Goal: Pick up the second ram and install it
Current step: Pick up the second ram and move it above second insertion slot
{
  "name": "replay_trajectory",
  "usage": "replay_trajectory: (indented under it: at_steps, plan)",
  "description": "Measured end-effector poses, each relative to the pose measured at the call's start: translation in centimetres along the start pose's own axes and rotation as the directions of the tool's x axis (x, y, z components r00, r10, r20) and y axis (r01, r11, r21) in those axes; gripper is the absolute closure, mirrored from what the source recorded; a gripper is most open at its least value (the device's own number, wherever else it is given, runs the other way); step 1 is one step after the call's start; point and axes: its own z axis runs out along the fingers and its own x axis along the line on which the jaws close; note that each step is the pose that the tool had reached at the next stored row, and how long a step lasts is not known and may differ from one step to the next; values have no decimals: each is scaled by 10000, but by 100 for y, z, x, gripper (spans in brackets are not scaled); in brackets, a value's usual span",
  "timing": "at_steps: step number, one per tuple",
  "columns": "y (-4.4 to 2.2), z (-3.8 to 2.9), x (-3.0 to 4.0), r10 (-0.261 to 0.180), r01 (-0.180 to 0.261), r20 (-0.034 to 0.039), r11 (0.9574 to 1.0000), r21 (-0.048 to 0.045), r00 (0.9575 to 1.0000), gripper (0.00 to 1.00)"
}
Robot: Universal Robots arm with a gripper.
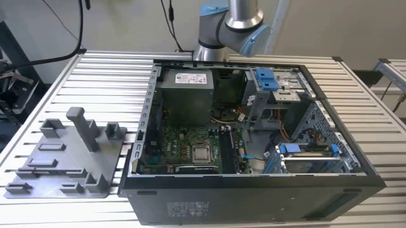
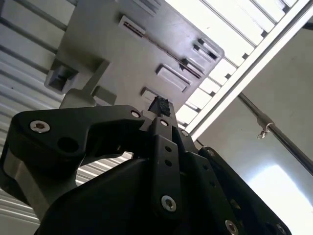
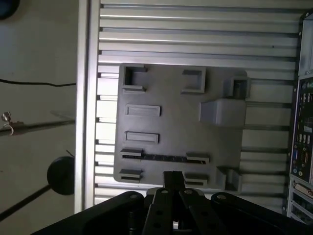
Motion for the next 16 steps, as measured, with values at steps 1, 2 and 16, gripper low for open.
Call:
replay_trajectory:
  at_steps: [1, 2, 16]
  plan:
    - [0, 0, 0, -4, 4, 0, 10000, 1, 10000, 89]
    - [0, 0, 0, -8, 8, 0, 10000, 1, 10000, 89]
    - [0, 0, 0, -865, 865, -22, 9962, 77, 9962, 89]
